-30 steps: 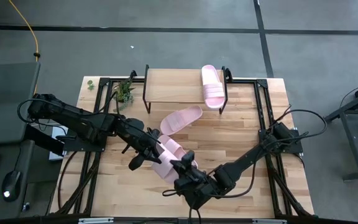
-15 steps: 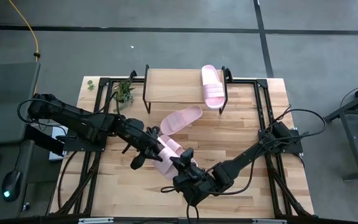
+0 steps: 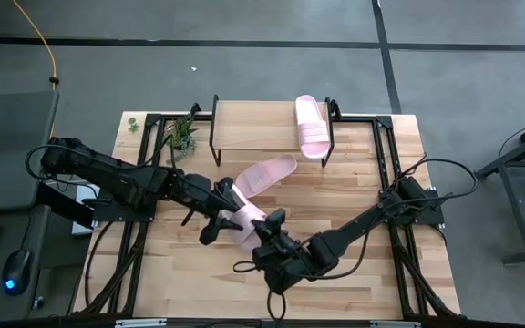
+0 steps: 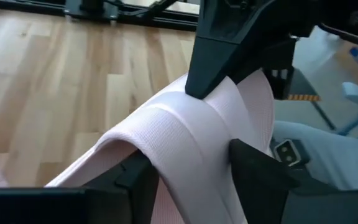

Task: Pick and place slides into the shelf
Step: Put the pink slide on the shelf

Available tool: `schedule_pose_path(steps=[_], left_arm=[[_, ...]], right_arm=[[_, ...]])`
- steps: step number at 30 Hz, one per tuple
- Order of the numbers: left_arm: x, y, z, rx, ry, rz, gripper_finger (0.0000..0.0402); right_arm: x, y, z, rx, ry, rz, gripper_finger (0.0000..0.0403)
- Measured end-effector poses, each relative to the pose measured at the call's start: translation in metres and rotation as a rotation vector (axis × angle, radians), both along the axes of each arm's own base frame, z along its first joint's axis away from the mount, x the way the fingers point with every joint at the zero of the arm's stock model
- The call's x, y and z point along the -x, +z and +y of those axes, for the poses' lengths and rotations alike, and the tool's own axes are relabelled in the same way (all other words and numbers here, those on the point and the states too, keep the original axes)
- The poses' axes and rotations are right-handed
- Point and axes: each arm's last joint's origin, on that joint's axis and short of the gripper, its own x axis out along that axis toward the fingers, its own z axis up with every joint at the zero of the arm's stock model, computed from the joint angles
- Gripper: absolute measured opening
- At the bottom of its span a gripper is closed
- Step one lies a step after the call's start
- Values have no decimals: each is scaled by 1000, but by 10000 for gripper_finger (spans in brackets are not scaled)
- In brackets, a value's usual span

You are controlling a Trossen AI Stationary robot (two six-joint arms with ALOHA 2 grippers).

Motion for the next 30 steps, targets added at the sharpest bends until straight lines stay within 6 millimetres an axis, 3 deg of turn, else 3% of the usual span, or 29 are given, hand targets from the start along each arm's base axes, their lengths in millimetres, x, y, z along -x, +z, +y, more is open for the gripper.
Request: schedule_pose_path(steps=[8, 16, 30], left_arm=[[13, 5, 3, -48, 19, 34, 170], [43, 22, 3, -71, 20, 27, 173], [69, 43, 4, -160, 10, -85, 170]], right_arm=[[1, -1, -1, 7, -10, 7, 0], [10, 8, -11, -22, -64, -5, 0], [26, 26, -53, 9, -318, -130, 0]])
